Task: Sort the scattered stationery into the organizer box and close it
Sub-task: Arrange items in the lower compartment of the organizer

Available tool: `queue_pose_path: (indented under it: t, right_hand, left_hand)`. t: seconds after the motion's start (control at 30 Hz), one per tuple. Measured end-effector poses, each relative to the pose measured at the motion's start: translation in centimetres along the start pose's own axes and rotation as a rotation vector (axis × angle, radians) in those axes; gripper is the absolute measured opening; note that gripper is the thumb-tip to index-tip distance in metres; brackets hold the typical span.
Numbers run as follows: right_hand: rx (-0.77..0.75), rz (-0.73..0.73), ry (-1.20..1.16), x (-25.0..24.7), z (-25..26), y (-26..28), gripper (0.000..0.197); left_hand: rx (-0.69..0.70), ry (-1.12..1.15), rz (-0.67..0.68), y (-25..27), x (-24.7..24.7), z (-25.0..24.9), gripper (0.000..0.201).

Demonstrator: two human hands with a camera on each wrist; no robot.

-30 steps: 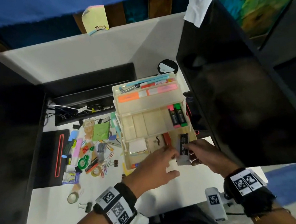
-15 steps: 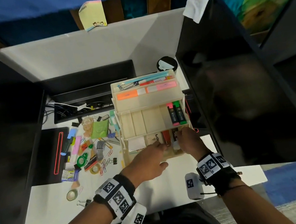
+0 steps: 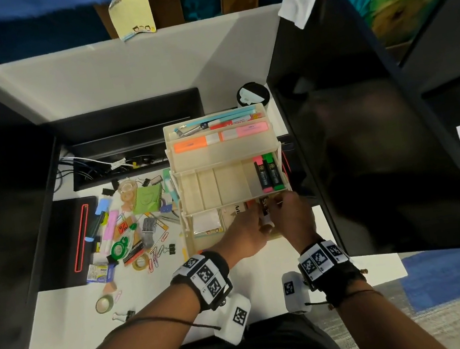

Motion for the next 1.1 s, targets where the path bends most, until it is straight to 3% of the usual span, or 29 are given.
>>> queue_pose_path:
  t: [0.23,0.33,0.53,0.77,0.93,1.1]
  right_hand:
    - [0.051,0.147,0.036,0.7,-1.5,-0.2,0.037]
    - [0.029,0.180,0.009,0.6,-1.9,0.1,0.031]
    - [-0.055,0.092,0.101,0.5,-1.1,0.5,0.030]
    - [-0.121,0.032,0.350,0.7,-1.0,1.1,0.026]
    - [-0.211,-0.006,0.411,0.1,-0.1,1.2,0.030]
    - [-0.255,0.029,0.502,0.5,0.3,1.9,0.016]
  left_hand:
    - [-0.086,0.208,-0.055,-0.7,-0.4,0.3,0.026]
    - [-0.085,0.228,-0.009,-0.7,0.2,-0.2,0.032]
    - [-0.064,0.213,0.085,-0.6,0.7,-0.6,0.035]
    - [-0.007,0.057,0.106,0.0,0.3,-0.7,0.040]
    - [0.082,-0.044,0.067,0.4,-1.1,-0.8,0.024]
    - [0.154,-0.188,0.119,1.1,-1.2,1.0,0.005]
Point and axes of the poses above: each hand's wrist, its own y-axis away from the middle knuckle, its own x-axis out of the palm, z = x × y, the point moved 8 cm from there along -y, towards the middle knuckle, and after that the axes turned 5 degrees about -x, right-handed, at the moved point
